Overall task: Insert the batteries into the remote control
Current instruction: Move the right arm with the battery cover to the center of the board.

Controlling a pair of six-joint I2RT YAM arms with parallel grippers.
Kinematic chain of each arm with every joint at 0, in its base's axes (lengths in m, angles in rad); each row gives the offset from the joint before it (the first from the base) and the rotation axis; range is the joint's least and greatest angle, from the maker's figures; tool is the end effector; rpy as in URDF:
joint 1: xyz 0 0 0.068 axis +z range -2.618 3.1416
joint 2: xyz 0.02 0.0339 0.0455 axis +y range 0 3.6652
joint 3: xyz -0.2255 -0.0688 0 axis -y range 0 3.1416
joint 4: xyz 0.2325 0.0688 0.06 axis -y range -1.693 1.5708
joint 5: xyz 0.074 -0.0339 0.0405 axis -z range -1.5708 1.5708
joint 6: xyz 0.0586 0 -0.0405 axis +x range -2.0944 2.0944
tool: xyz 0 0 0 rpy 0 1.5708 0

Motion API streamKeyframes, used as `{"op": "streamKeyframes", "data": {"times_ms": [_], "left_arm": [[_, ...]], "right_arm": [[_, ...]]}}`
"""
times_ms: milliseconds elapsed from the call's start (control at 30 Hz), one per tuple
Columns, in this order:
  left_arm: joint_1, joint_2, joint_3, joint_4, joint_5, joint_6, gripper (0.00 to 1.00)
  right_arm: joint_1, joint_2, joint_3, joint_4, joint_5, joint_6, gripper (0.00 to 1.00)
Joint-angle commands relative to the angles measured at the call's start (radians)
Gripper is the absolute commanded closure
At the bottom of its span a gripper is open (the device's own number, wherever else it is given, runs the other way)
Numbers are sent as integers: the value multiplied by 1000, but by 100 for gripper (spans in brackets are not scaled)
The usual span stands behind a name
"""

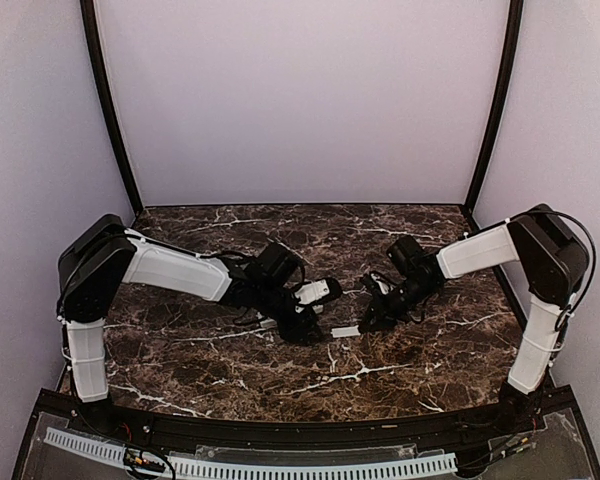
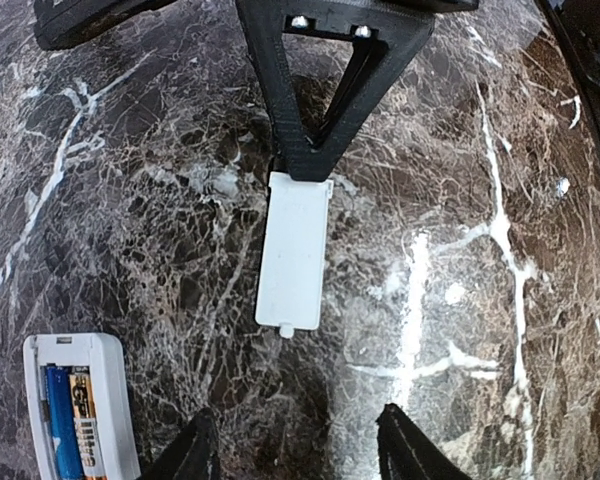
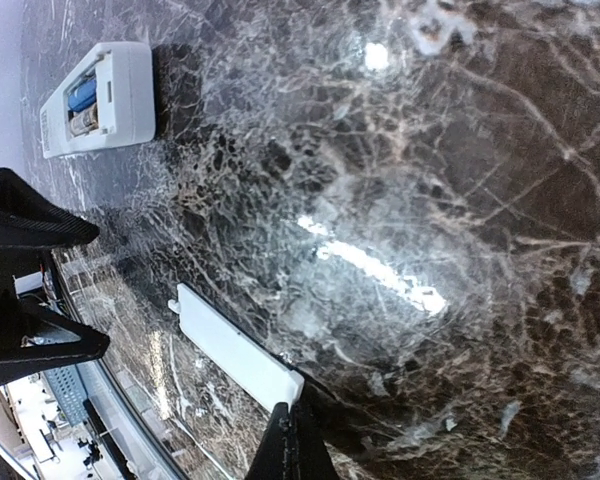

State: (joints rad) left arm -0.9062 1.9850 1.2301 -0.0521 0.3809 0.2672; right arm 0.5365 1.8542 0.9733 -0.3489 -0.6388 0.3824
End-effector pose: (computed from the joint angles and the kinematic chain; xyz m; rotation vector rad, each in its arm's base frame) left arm 0.2357 -0.3362 0.1116 1.5008 1.9180 -0.7507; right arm 0.2553 0.1925 0.0748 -0.3914 2.9046 1.0908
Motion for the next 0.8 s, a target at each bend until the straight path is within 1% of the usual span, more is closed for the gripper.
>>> {"op": "streamKeyframes", "data": {"times_ms": [0, 167, 333, 533, 633, 667, 767], "left_arm": [[-1, 22, -17, 27, -18, 52, 44], [-13, 38, -37, 46, -8, 62, 39], [-27, 41, -60, 89, 14, 70, 36], [-29, 61, -58, 121, -8, 92, 35], [-29, 74, -56, 146, -16, 112, 42], [-29, 80, -55, 151, -25, 119, 43], [-29, 91, -49, 150, -39, 133, 52]], "right_arm": [[2, 26, -53, -20, -5, -4, 100], [1, 6, -61, -1, -46, -5, 100], [4, -26, -49, -11, -62, -7, 100], [5, -36, -31, -49, -9, -2, 100], [17, -44, -11, -84, 58, 6, 100], [23, -44, 1, -97, 78, 6, 98], [44, -47, 19, -110, 101, 16, 95]]}}
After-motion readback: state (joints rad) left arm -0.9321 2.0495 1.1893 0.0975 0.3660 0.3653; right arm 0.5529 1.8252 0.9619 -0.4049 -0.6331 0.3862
